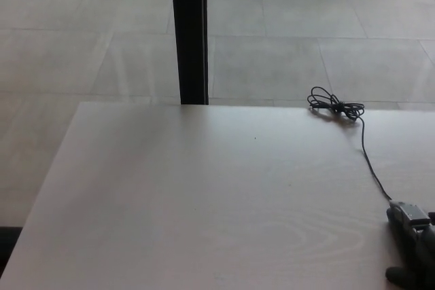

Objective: The robot uses its right fingers to click on the left button of the black mouse placed on the table.

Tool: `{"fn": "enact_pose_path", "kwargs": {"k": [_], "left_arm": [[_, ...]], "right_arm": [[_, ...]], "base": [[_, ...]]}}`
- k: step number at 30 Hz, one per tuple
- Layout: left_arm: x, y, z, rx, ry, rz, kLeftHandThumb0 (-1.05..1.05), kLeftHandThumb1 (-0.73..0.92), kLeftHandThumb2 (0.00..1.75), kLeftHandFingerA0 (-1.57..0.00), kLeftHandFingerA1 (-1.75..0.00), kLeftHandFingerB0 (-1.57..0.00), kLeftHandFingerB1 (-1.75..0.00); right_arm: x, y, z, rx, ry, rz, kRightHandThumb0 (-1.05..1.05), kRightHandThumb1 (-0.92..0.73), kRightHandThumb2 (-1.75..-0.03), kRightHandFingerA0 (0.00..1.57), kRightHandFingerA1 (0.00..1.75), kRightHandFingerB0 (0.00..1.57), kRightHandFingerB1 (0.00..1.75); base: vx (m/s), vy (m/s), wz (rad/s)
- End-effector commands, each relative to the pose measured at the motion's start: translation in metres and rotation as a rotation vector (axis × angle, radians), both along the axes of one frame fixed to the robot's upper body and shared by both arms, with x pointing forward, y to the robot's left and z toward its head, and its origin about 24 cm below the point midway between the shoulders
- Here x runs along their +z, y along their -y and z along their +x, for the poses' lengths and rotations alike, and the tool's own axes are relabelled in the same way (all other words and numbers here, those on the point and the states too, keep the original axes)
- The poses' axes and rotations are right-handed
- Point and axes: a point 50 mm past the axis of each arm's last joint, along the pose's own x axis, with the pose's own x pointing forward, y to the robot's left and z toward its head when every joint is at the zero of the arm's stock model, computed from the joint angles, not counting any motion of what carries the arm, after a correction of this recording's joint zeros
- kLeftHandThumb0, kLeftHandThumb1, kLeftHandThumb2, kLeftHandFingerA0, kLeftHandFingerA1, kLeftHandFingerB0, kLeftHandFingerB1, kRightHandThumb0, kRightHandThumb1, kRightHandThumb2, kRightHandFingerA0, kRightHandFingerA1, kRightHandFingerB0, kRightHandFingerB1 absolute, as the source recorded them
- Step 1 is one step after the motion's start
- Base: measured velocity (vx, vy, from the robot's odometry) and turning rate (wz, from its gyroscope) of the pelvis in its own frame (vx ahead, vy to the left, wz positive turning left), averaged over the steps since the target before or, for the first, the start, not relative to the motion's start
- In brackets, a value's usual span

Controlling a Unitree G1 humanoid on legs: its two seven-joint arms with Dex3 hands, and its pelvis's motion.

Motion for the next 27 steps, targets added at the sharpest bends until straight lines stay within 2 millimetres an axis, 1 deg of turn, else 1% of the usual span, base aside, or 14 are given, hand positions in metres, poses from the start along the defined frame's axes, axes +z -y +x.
{"fn": "enact_pose_path", "kwargs": {"k": [1,2,3,6,7,8,11,12,13,17,18,21,23,27], "left_arm": [[0.009,-0.01,0.001,0.019,0.006,0.034,-0.9,0.92,0.82,-0.54,-0.55,-0.41,-0.44],[0.009,-0.01,0.001,0.017,0.01,0.033,-0.9,0.92,0.82,-0.54,-0.55,-0.41,-0.44],[0.009,-0.01,0.001,0.014,0.014,0.025,-0.95,0.91,0.86,-0.51,-0.59,-0.36,-0.45],[0.009,-0.01,0.0,0.002,0.015,0.026,-0.93,0.92,0.84,-0.47,-0.56,-0.34,-0.44],[0.01,-0.01,0.001,-0.004,0.015,0.029,-0.89,0.8,1.2,-0.43,-0.61,-0.32,-0.52],[0.01,-0.01,0.001,-0.003,0.015,0.029,-0.98,0.91,0.86,-0.53,-0.58,-0.35,-0.45],[0.011,-0.011,0.0,-0.004,0.013,0.033,-0.95,0.92,0.85,-0.57,-0.59,-0.36,-0.45],[0.011,-0.011,0.0,-0.012,0.007,0.039,-0.88,0.81,1.19,-0.51,-0.63,-0.35,-0.54],[0.011,-0.011,0.0,-0.011,0.006,0.039,-0.94,0.92,0.81,-0.54,-0.57,-0.41,-0.46],[0.011,-0.01,0.001,-0.015,0.014,0.051,-0.88,0.81,1.21,-0.43,-0.61,-0.31,-0.52],[0.011,-0.01,0.001,-0.024,0.012,0.051,-0.96,0.92,0.87,-0.49,-0.57,-0.35,-0.45],[0.011,-0.011,0.002,0.008,0.01,0.048,-0.92,0.92,0.78,-0.54,-0.55,-0.43,-0.47],[0.011,-0.01,0.002,-0.006,0.014,0.043,-0.89,0.82,1.2,-0.47,-0.62,-0.35,-0.53],[0.011,-0.01,0.002,-0.018,0.005,0.05,-0.96,0.92,0.87,-0.45,-0.56,-0.33,-0.45]], "right_arm": [[-0.026,0.01,-0.021,-0.026,-0.159,-0.014,-0.81,-0.7,-1.11,0.22,0.51,0.26,0.47],[-0.028,0.01,-0.021,-0.03,-0.165,-0.01,-0.81,-0.7,-1.11,0.22,0.51,0.26,0.47],[-0.029,0.011,-0.022,-0.032,-0.188,-0.02,-0.86,-0.92,-0.68,0.27,0.39,0.31,0.3],[-0.029,0.01,-0.024,-0.021,-0.208,-0.034,-0.86,-0.92,-0.69,0.26,0.39,0.31,0.31],[-0.03,0.01,-0.026,-0.009,-0.206,-0.022,-0.86,-0.92,-0.69,0.28,0.4,0.32,0.31],[-0.031,0.009,-0.026,-0.006,-0.208,-0.029,-0.87,-0.92,-0.71,0.27,0.4,0.31,0.32],[-0.032,0.008,-0.028,0.005,-0.225,-0.044,-0.88,-0.92,-0.71,0.27,0.4,0.3,0.32],[-0.033,0.006,-0.031,0.017,-0.239,-0.051,-0.87,-0.92,-0.69,0.27,0.39,0.3,0.3],[-0.034,0.006,-0.031,0.021,-0.242,-0.06,-0.87,-0.92,-0.69,0.26,0.39,0.3,0.31],[-0.04,0.003,-0.037,0.051,-0.267,-0.086,-0.86,-0.91,-0.68,0.26,0.4,0.3,0.3],[-0.04,0.003,-0.038,0.055,-0.272,-0.077,-0.87,-0.92,-0.69,0.24,0.4,0.29,0.3],[-0.039,0.004,-0.039,0.072,-0.269,-0.096,-0.87,-0.92,-0.68,0.25,0.41,0.3,0.3],[-0.032,0.007,-0.031,0.062,-0.264,-0.101,-0.85,-0.92,-0.69,0.23,0.4,0.28,0.3],[-0.023,0.011,-0.025,0.058,-0.242,-0.089,-0.86,-0.92,-0.72,0.22,0.4,0.28,0.3]], "base": [[0.0,0.0,0.0],[0.0,0.0,0.0],[0.0,0.0,0.0],[0.0,0.0,0.0],[0.0,0.0,0.0],[0.0,0.0,0.0],[0.0,0.0,0.0],[0.0,0.0,0.0],[0.0,0.0,0.0],[0.0,0.0,0.0],[0.0,0.0,0.0],[0.0,0.0,0.0],[0.0,0.0,0.0],[0.0,0.0,0.0]]}}
